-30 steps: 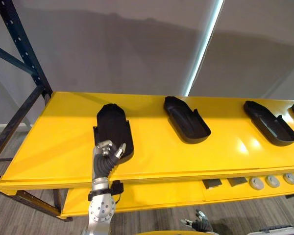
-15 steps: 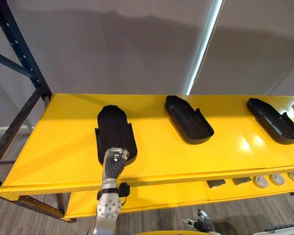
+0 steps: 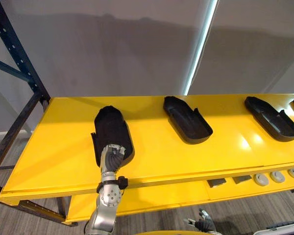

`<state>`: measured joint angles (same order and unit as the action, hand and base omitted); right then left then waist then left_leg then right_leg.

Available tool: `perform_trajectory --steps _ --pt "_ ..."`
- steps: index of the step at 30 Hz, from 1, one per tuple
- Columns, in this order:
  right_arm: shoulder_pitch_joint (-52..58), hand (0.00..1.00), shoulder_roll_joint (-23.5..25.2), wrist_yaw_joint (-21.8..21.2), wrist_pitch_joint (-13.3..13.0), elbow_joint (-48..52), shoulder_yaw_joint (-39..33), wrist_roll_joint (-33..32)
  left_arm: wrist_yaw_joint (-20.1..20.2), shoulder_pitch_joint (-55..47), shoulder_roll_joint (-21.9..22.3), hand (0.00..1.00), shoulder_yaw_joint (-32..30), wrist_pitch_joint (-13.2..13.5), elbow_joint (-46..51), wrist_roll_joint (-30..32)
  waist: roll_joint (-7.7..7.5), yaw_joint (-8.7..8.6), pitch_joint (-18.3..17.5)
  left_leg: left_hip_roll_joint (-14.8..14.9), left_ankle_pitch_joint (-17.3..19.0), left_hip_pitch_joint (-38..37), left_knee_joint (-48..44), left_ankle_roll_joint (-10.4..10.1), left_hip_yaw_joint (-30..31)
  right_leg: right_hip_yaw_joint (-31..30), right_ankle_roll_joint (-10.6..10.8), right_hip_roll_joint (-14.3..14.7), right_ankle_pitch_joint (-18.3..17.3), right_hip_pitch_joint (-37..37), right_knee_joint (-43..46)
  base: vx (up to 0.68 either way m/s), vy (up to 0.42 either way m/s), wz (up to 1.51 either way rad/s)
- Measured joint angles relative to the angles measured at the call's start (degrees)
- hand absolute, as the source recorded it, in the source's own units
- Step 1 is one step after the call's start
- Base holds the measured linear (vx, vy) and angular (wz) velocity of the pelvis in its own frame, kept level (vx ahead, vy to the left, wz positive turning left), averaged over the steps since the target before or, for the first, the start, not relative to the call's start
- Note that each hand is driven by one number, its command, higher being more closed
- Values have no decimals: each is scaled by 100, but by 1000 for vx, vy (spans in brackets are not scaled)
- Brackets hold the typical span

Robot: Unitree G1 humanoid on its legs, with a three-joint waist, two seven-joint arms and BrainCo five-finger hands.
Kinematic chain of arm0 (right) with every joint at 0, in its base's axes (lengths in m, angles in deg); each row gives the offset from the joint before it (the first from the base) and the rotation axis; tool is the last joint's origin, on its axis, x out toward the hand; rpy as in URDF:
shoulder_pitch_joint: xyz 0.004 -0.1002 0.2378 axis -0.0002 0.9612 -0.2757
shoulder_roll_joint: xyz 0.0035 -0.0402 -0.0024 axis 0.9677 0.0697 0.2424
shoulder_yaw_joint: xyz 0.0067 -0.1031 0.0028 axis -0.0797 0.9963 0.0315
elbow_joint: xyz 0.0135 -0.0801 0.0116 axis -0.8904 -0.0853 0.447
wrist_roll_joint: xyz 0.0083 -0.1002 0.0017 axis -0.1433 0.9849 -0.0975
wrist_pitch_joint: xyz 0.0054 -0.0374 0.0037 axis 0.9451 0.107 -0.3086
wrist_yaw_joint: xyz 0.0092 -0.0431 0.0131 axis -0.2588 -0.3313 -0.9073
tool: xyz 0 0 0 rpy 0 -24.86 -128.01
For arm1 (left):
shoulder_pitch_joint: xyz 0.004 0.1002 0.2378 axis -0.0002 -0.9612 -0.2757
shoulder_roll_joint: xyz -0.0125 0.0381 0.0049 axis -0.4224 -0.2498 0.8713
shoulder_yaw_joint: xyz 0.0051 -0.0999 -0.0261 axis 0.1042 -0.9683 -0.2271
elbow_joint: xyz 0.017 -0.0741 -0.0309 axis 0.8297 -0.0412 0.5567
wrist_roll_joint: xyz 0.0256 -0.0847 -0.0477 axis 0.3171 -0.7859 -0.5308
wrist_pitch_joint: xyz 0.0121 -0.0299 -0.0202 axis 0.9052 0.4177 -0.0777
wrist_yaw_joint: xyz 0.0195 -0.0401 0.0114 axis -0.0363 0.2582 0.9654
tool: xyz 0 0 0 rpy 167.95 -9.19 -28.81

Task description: Walk over and take plastic housings, then place them on the shelf

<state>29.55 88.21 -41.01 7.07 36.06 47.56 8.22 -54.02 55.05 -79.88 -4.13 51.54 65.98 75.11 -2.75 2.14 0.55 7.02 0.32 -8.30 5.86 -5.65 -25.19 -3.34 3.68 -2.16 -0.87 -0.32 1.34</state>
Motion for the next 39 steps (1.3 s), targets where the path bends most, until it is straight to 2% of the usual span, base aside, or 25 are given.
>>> perform_trajectory --steps 8,16,21,25,32,39 --pt "-10 0 10 4 -18 1 -48 -7 -101 -28 13 100 121 -31 696 -29 -52 4 -12 7 34 102 -35 23 74 13 13 -2 49 21 -45 39 0 0" --pt "8 0 28 12 -64 5 -52 -9 -67 -545 7 100 651 435 2000 -260 16 28 29 76 180 40 -10 49 243 185 18 35 53 108 102 6 0 12" --pt "9 0 36 12 -63 7 -50 -8 217 -921 -42 100 797 633 2495 -584 18 41 30 103 180 39 -1 50 313 360 44 45 74 125 175 -8 -14 12" --pt "14 0 24 10 -63 3 -16 -9 449 -1164 -112 100 1023 693 2463 -829 13 44 27 104 181 39 -35 49 346 347 30 40 83 126 176 -1 -2 1" --pt "16 0 0 16 -53 -9 10 -13 673 -1418 -97 100 1138 648 1515 -917 42 41 36 267 439 138 -507 25 386 348 24 102 85 252 181 -8 -19 1" --pt "1 0 -39 33 -37 -6 26 -25 785 -1578 -77 100 1089 430 1053 -905 30 39 64 315 438 265 -648 21 393 349 -46 128 36 198 161 -13 -28 0"
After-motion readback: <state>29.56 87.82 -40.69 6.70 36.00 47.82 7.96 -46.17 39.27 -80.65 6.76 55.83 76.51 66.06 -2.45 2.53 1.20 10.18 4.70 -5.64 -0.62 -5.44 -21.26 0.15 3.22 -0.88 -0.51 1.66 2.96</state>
